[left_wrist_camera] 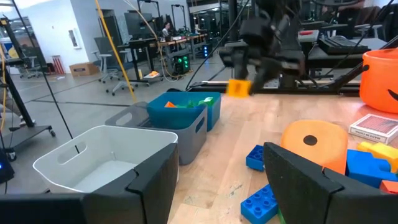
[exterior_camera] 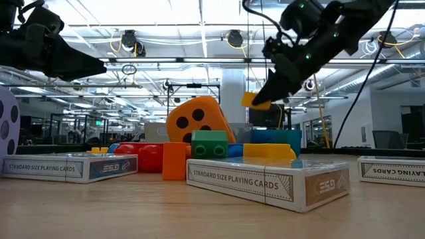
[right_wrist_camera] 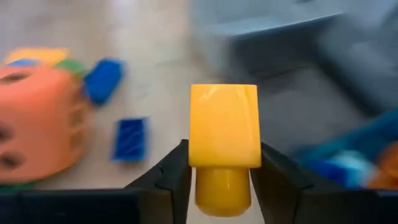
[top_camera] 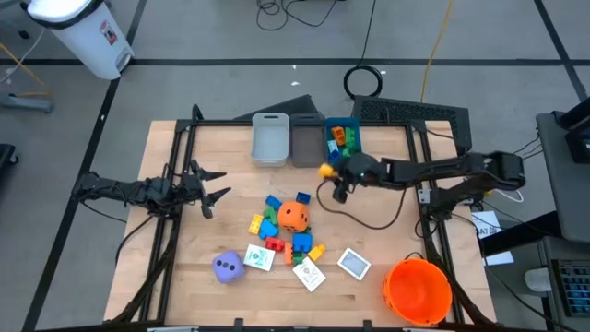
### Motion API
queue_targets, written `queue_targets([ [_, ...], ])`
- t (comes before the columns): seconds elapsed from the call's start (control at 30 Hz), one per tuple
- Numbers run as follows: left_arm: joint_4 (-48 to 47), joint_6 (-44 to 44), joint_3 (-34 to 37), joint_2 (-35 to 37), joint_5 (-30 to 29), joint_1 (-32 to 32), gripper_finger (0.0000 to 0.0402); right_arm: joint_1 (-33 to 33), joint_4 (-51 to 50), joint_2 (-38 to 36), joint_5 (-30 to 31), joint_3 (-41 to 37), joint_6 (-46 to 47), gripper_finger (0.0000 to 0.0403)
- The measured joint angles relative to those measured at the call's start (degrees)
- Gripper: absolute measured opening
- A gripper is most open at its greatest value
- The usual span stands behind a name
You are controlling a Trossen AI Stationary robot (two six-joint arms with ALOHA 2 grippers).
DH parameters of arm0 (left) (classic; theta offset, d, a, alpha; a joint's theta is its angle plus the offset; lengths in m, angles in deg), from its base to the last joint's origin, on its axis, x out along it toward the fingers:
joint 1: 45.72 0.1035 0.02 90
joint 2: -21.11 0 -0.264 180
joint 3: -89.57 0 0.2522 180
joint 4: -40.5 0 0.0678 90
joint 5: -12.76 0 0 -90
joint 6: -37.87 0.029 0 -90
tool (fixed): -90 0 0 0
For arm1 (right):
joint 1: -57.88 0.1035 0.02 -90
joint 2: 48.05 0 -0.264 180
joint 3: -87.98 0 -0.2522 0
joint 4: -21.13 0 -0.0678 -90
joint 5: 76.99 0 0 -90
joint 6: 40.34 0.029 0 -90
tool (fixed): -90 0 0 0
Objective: Pick & Place Toys
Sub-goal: Put the yellow game piece into the blue bin
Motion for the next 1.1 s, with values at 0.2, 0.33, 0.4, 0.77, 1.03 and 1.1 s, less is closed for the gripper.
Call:
queue_targets([
  [0.2, 0.0, 0.0, 0.0, 0.0, 0.0, 0.0, 0.0241, -0.1, 0.0, -2.4, 13.4, 0.0, 2.6, 0.0127],
  [0.33, 0.0, 0.0, 0.0, 0.0, 0.0, 0.0, 0.0241, -1.2, 1.4, -1.7, 19.2, 0.0, 4.3, 0.0142],
  [0.4, 0.0, 0.0, 0.0, 0.0, 0.0, 0.0, 0.0241, -2.8, 1.4, -1.4, 20.3, -0.1, 5.0, 0.0143],
  [0.77, 0.0, 0.0, 0.0, 0.0, 0.0, 0.0, 0.0241, -15.0, 14.5, 3.1, 13.2, -7.3, 7.1, 0.0146],
  [1.03, 0.0, 0.0, 0.0, 0.0, 0.0, 0.0, 0.0241, -18.3, 19.1, 5.5, 10.9, -9.9, 8.5, 0.0142],
  [1.1, 0.0, 0.0, 0.0, 0.0, 0.0, 0.0, 0.0241, -18.3, 20.0, 5.9, 10.8, -9.9, 8.5, 0.0142],
])
